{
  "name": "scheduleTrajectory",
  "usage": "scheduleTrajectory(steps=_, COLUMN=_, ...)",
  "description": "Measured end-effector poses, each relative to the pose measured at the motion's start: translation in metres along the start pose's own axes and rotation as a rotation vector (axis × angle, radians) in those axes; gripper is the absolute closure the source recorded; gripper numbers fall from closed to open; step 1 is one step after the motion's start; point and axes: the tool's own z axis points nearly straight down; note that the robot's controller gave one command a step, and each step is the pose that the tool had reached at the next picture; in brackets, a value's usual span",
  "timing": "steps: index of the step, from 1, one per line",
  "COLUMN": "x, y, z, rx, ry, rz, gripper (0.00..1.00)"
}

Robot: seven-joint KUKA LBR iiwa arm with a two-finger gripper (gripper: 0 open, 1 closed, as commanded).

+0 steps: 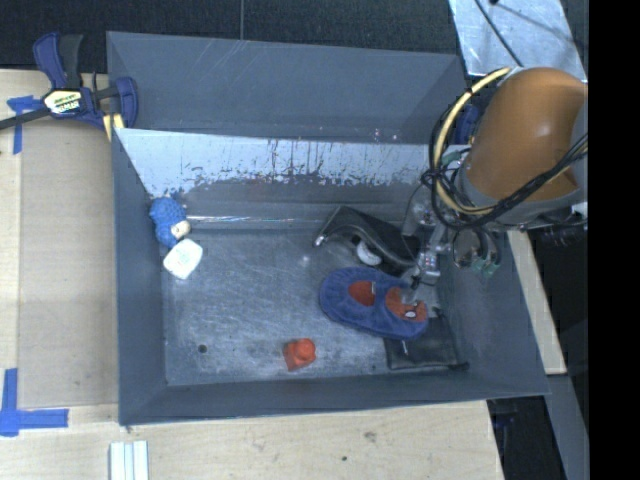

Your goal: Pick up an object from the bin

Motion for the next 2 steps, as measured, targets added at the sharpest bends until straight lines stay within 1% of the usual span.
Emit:
scheduleTrajectory(steps=1, x=-0.014, y=0.013, z=0.107, rx=-0.002, ry=-0.022, rz=0.108, gripper=0.00)
scheduleTrajectory(steps=2, x=0.002, y=0.025, z=0.115, rx=0.000, ry=-0.044, rz=0.073, gripper=0.00)
